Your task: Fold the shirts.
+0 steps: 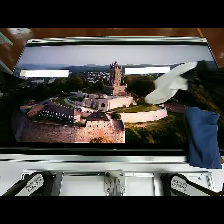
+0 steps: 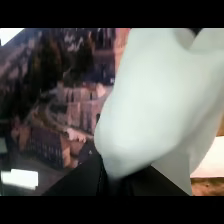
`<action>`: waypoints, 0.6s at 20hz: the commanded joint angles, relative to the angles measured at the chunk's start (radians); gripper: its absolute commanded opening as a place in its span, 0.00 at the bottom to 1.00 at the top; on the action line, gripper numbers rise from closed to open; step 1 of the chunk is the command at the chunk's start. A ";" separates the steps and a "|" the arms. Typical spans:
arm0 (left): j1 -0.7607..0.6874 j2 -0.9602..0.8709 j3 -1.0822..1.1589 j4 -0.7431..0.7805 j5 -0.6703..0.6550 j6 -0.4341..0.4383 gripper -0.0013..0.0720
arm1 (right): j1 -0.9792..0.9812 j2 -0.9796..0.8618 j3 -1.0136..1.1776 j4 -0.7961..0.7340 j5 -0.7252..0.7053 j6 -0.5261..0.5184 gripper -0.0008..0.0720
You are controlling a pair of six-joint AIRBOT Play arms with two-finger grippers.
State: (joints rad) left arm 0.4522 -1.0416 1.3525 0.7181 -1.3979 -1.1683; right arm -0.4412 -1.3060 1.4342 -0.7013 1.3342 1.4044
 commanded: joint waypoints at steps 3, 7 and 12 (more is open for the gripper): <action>0.000 0.000 0.000 0.000 -0.003 0.005 0.06 | -0.292 0.095 0.035 -0.061 0.101 0.069 0.10; 0.000 0.001 0.000 0.000 -0.011 0.005 0.06 | -0.396 0.095 0.036 -0.155 0.133 0.060 0.10; 0.000 0.001 0.000 -0.003 -0.011 0.005 0.06 | -0.430 0.095 0.159 -0.343 0.145 0.024 0.10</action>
State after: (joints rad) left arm 0.4522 -1.0416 1.3525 0.7177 -1.4075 -1.1637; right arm -0.8425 -1.2137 1.5238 -0.8940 1.4639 1.4429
